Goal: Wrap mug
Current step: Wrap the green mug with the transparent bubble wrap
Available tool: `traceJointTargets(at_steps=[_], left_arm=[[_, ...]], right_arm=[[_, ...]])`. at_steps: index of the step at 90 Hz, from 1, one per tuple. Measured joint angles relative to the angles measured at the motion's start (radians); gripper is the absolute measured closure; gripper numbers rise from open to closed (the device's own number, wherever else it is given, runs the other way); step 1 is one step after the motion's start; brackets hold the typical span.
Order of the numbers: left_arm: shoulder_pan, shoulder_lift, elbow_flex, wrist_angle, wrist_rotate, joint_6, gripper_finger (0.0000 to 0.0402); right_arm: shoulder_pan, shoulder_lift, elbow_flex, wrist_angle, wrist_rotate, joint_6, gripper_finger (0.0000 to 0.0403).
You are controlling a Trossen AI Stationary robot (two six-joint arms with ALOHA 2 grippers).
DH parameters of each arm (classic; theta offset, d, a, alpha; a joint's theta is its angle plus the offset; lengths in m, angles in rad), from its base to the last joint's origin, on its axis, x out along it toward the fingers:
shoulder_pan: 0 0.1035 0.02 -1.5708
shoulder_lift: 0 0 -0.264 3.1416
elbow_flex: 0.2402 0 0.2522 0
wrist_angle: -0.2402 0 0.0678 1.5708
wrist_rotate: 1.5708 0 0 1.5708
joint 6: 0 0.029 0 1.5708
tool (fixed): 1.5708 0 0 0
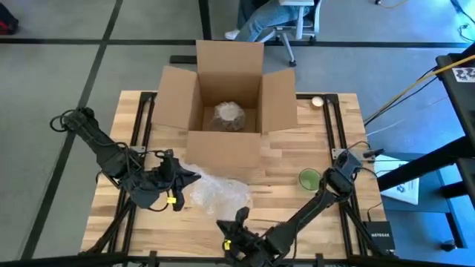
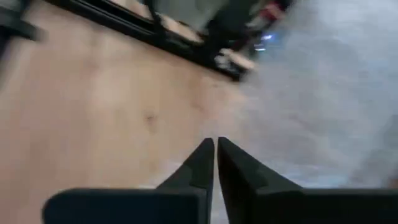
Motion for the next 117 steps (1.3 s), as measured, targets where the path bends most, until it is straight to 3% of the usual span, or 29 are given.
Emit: traceJointTargets(at_steps=[13, 23, 31, 42, 53, 76, 95, 109, 117], left_arm=[[0.000, -0.001, 0.000, 0.000, 0.027, 0.000, 0.0402], [0.000, -0.001, 0.000, 0.000, 0.042, 0.008, 0.0402], [0.000, -0.001, 0.000, 0.001, 0.042, 0.019, 0.0402], [0.000, -0.001, 0.000, 0.001, 0.042, 0.027, 0.0402], [0.006, -0.001, 0.000, 0.001, 0.042, 0.034, 0.0402], [0.007, -0.001, 0.000, 0.007, 0.044, 0.034, 0.0402], [0.007, -0.001, 0.000, 0.006, 0.045, 0.056, 0.0402], [0.007, -0.001, 0.000, 0.005, 0.045, 0.062, 0.0402], [0.007, -0.001, 0.000, 0.005, 0.045, 0.065, 0.0402]], right_arm=[[0.055, 0.000, 0.024, -0.211, -0.190, 0.187, 0.0298], [0.111, 0.000, 0.015, -0.341, -0.231, 0.338, 0.0232], [0.147, 0.000, -0.030, -0.354, -0.215, 0.414, 0.0187], [0.155, 0.013, -0.100, -0.289, 0.009, 0.472, 0.0154], [0.132, 0.048, -0.121, -0.218, 0.194, 0.371, 0.0149], [0.059, 0.107, -0.122, -0.176, 0.276, 0.226, 0.0162], [0.026, 0.100, -0.069, -0.193, 0.538, 0.131, 0.0182], [0.044, 0.100, 0.008, -0.192, 0.541, 0.062, 0.0209], [0.055, 0.098, 0.017, -0.190, 0.447, 0.069, 0.0223]])
